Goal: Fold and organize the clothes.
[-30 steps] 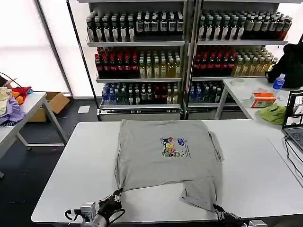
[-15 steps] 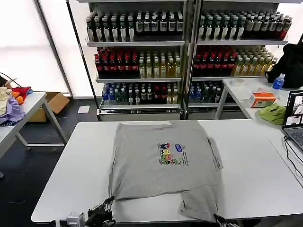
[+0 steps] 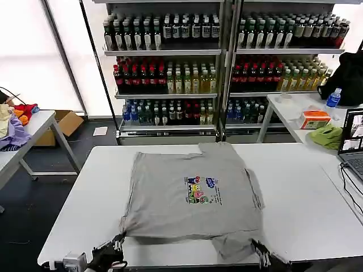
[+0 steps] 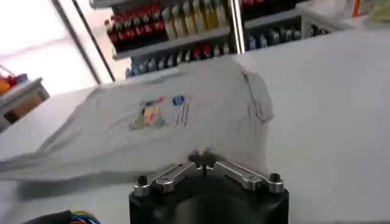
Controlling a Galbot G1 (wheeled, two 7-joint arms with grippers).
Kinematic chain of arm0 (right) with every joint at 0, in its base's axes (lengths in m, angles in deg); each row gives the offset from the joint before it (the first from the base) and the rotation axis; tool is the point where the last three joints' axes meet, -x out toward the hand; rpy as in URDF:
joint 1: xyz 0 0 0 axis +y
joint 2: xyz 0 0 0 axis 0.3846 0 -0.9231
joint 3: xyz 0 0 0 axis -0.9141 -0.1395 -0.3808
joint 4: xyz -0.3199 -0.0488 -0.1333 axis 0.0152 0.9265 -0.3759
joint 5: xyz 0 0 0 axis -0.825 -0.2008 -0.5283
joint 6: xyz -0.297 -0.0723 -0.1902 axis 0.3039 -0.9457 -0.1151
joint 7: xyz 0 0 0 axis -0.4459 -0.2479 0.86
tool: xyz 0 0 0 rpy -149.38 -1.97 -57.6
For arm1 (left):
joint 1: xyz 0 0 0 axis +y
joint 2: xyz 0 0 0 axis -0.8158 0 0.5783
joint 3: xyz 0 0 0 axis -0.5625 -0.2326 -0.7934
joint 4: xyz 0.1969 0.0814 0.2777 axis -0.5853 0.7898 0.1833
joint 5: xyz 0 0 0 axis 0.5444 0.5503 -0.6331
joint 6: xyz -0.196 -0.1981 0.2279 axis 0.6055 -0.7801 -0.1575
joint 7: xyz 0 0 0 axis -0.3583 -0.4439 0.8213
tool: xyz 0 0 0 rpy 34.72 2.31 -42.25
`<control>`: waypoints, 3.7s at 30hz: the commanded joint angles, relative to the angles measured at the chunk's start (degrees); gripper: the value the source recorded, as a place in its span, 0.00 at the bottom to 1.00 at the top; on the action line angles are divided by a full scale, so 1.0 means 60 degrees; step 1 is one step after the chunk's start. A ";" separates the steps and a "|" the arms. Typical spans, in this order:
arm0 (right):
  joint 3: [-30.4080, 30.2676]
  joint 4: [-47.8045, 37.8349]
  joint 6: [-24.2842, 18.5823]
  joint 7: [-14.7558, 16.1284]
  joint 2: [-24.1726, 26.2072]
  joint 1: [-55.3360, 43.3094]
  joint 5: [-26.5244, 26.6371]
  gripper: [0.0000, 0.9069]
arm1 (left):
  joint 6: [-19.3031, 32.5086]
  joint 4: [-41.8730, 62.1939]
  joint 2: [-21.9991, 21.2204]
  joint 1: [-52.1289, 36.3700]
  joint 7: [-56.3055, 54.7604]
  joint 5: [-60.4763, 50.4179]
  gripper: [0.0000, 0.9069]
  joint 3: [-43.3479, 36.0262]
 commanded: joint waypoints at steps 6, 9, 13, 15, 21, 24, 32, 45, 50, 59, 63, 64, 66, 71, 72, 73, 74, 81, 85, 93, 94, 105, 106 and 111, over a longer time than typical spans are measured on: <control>-0.1073 -0.2705 -0.0177 -0.0322 0.0142 -0.5000 0.0183 0.00 | -0.0034 0.1834 -0.0220 -0.4122 0.0612 0.1462 0.04 -0.0175; -0.1610 -0.3660 -0.0169 -0.0363 0.0259 -0.5872 0.0138 0.00 | -0.0034 0.2548 -0.0194 -0.4772 0.0835 0.1396 0.04 -0.0431; -0.2329 -0.4591 -0.0024 -0.0338 0.0161 -0.6777 -0.0046 0.00 | -0.0031 0.3300 -0.0346 -0.5328 0.1057 0.1285 0.04 -0.0648; -0.2765 -0.5066 0.0139 -0.0382 0.0090 -0.7330 -0.0233 0.00 | -0.0030 0.3803 -0.0457 -0.5542 0.1293 0.1076 0.04 -0.0817; -0.3430 -0.6052 0.1223 -0.0185 -0.0210 -0.8176 -0.0600 1.00 | -0.0011 0.5044 -0.1066 -0.6095 0.1620 0.0667 1.00 -0.1085; -0.3303 -0.5669 0.1393 -0.0092 -0.0118 -0.7908 -0.0565 1.00 | -0.0011 0.5204 -0.1195 -0.5999 0.1783 0.0280 1.00 -0.1043; -0.2123 -0.3725 0.1743 -0.0311 0.0339 -0.5653 -0.0803 1.00 | -0.0017 0.4394 -0.0774 -0.4757 0.1439 -0.0345 1.00 -0.0244; -0.2148 -0.3442 0.2336 -0.2323 -0.0543 -0.4187 -0.1740 0.91 | -0.0017 0.3509 -0.1424 -0.2525 0.1544 -0.1459 1.00 -0.0740; -0.2135 -0.3466 0.2180 -0.2315 -0.0623 -0.4061 -0.1374 0.00 | -0.0016 0.3693 -0.1518 -0.2644 0.1543 -0.1746 0.01 -0.0790; -0.2123 -0.3551 0.1546 -0.1807 -0.0612 -0.4104 -0.1413 0.00 | -0.0012 0.3671 -0.1598 -0.2623 0.1633 -0.1741 0.01 -0.0842; -0.2067 -0.3599 0.1339 -0.1474 -0.0418 -0.4109 -0.1398 0.00 | -0.0006 0.3666 -0.1672 -0.2639 0.1707 -0.1731 0.01 -0.0841; -0.2068 -0.3593 0.1324 -0.1462 -0.0410 -0.4106 -0.1397 0.00 | 0.0007 0.3709 -0.1704 -0.2648 0.1708 -0.1732 0.01 -0.0833; -0.2067 -0.3426 0.1168 -0.1139 -0.0261 -0.3985 -0.1358 0.00 | 0.0043 0.3780 -0.1781 -0.2658 0.1734 -0.1720 0.01 -0.0801; -0.2027 -0.3107 0.0983 -0.0844 -0.0093 -0.3643 -0.1350 0.00 | 0.0356 0.3744 -0.1951 -0.2448 0.1677 -0.1720 0.01 -0.0676; -0.1957 -0.2951 0.0944 -0.0752 -0.0030 -0.3417 -0.1346 0.00 | 0.0464 0.3704 -0.1981 -0.2406 0.1639 -0.1734 0.01 -0.0645; -0.1930 -0.2853 0.0914 -0.0719 0.0032 -0.3302 -0.1336 0.00 | 0.0493 0.3655 -0.2005 -0.2310 0.1577 -0.1747 0.01 -0.0587; -0.1897 -0.2698 0.0904 -0.0683 0.0080 -0.3135 -0.1327 0.00 | 0.0525 0.3502 -0.2022 -0.2180 0.1503 -0.1749 0.01 -0.0539; -0.1223 -0.1342 0.0963 -0.0531 0.0046 -0.1157 -0.1386 0.00 | 0.0585 0.2119 -0.1945 -0.0640 0.1279 -0.1785 0.00 -0.0004; -0.1073 -0.0906 0.0900 -0.0474 -0.0080 -0.0075 -0.1755 0.00 | 0.0479 0.1205 -0.1807 0.0584 0.1177 -0.1870 0.01 0.0669; -0.0772 -0.0530 0.0980 -0.0282 -0.0186 0.0721 -0.1829 0.71 | -0.0017 0.0336 -0.1702 0.2690 0.1145 -0.1281 1.00 0.1895; -0.0745 -0.0524 0.0994 -0.0246 -0.0182 0.0647 -0.1782 1.00 | -0.0027 0.0271 -0.1705 0.2845 0.1183 -0.1301 1.00 0.1973; -0.0404 -0.0582 0.1053 0.0808 -0.0204 -0.2422 -0.1295 1.00 | -0.0020 -0.0535 -0.1621 0.2453 0.1168 -0.1159 1.00 0.2977; -0.0473 -0.0774 0.1256 0.0918 -0.0147 -0.3005 -0.1321 1.00 | -0.0021 -0.0608 -0.1581 0.2358 0.1245 -0.1119 1.00 0.3120; -0.1322 -0.2879 0.2173 0.1742 0.0252 -0.6263 -0.1405 1.00 | -0.0020 -0.0274 -0.0699 0.0537 0.1842 -0.0639 1.00 0.3459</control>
